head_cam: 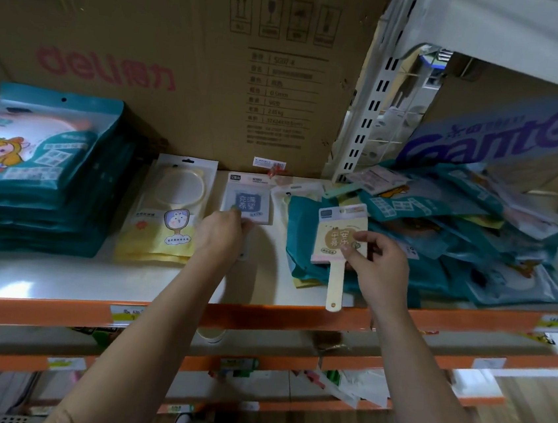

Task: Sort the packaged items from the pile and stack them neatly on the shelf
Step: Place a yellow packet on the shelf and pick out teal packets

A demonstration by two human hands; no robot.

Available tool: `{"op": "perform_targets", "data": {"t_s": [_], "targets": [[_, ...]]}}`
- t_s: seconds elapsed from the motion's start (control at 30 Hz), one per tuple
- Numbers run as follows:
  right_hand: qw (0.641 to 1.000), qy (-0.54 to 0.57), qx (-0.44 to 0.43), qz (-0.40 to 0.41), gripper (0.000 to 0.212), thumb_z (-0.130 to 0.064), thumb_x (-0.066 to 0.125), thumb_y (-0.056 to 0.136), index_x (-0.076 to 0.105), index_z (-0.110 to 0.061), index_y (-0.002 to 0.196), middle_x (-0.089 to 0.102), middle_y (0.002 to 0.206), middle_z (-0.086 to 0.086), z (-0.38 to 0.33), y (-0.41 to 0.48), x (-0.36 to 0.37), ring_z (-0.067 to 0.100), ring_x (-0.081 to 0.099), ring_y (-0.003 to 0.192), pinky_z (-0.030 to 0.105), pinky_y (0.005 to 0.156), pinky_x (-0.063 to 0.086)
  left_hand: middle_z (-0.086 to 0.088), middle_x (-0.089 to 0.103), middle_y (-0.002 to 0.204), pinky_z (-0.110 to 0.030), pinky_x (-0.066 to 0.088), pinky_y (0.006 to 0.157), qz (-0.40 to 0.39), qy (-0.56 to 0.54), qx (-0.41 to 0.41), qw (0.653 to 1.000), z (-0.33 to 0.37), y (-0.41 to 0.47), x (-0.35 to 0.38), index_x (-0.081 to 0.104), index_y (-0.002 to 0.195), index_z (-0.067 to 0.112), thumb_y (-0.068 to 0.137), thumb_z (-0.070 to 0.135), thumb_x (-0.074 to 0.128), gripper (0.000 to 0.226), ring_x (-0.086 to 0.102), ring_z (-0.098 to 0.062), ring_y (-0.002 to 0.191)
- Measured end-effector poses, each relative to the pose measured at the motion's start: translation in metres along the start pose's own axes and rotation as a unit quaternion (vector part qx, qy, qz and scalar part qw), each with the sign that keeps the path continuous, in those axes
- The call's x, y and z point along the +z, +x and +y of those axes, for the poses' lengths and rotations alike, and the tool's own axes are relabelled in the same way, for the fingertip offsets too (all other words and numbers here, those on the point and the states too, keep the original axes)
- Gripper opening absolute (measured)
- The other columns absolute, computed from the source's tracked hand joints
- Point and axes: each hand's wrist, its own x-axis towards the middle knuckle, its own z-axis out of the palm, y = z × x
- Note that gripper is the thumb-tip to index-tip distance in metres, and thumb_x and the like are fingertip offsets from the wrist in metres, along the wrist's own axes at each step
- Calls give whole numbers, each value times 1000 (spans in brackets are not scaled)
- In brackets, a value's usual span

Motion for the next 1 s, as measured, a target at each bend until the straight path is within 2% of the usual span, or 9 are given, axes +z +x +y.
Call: {"op": "perform_targets", "data": {"t_s": [0.13, 0.4, 0.5, 0.6, 0.7, 0.77, 0.83, 0.9, 1.0], "targets": [[999, 38, 10, 15, 21, -18, 75, 84, 65, -33, 95, 67, 112, -2, 0, 0, 2, 17, 66, 103, 44, 86, 58, -6, 66, 86, -43, 53, 81, 3, -4, 6, 1000, -2, 0, 1, 55, 98, 15, 101, 49, 38, 38, 65, -26, 81], [997, 76, 0, 17, 19, -22, 74, 83, 66, -35, 94, 69, 111, -4, -5, 4, 12, 16, 65, 105, 46, 86, 57, -10, 67, 92, -49, 49, 88, -11, -15, 6, 1000, -3, -2, -1, 45, 96, 16, 100, 47, 43, 31, 65, -32, 86], [996, 89, 1, 2, 17, -21, 73, 84, 66, -35, 91, 69, 106, -8, -14, 8, 23, 14, 66, 103, 46, 87, 57, -13, 67, 93, -39, 45, 72, -5, -37, 12, 999, -1, -12, -9, 48, 101, 11, 103, 42, 40, 31, 63, -33, 86], [994, 102, 4, -26, 19, -15, 73, 84, 64, -31, 87, 69, 105, -3, -24, 15, 43, 18, 67, 100, 44, 85, 58, -9, 63, 89, -32, 30, 56, 50, -51, 50, 996, -7, -35, -25, 56, 105, 8, 103, 38, 42, 33, 52, -23, 73], [992, 112, 10, -61, 18, -9, 72, 85, 61, -22, 89, 66, 108, 5, -39, 23, 72, 20, 66, 99, 29, 73, 57, -8, 66, 94, -23, 25, 49, 145, -62, 100, 982, -25, -63, -39, 61, 102, 11, 100, 29, 51, 21, 54, -20, 69], [991, 94, 23, -87, 16, -7, 70, 86, 61, -17, 92, 64, 109, 6, -48, 28, 94, 16, 65, 94, 19, 63, 53, -9, 65, 100, -22, 36, 56, 175, -42, 101, 978, -42, -79, -42, 62, 104, 11, 96, 25, 56, 17, 60, -24, 79], [989, 83, 41, -114, 14, -6, 69, 87, 62, -17, 93, 64, 109, 6, -52, 31, 114, 12, 65, 88, 15, 58, 52, -12, 65, 107, -35, 47, 71, 181, -11, 94, 979, -66, -89, -39, 64, 108, 11, 94, 26, 56, 22, 61, -30, 94], [989, 54, 51, -124, 13, -8, 67, 89, 62, -19, 91, 63, 110, 5, -53, 35, 131, 12, 66, 84, 16, 56, 53, -14, 64, 114, -46, 47, 82, 167, 13, 76, 983, -89, -95, -34, 64, 112, 11, 94, 35, 47, 34, 58, -36, 103], [991, 30, 53, -116, 10, -7, 68, 88, 63, -14, 93, 62, 112, 8, -49, 40, 145, 11, 66, 76, 19, 54, 54, -14, 64, 114, -48, 46, 84, 164, 17, 60, 985, -109, -101, -27, 64, 113, 11, 94, 40, 39, 43, 58, -37, 104]]}}
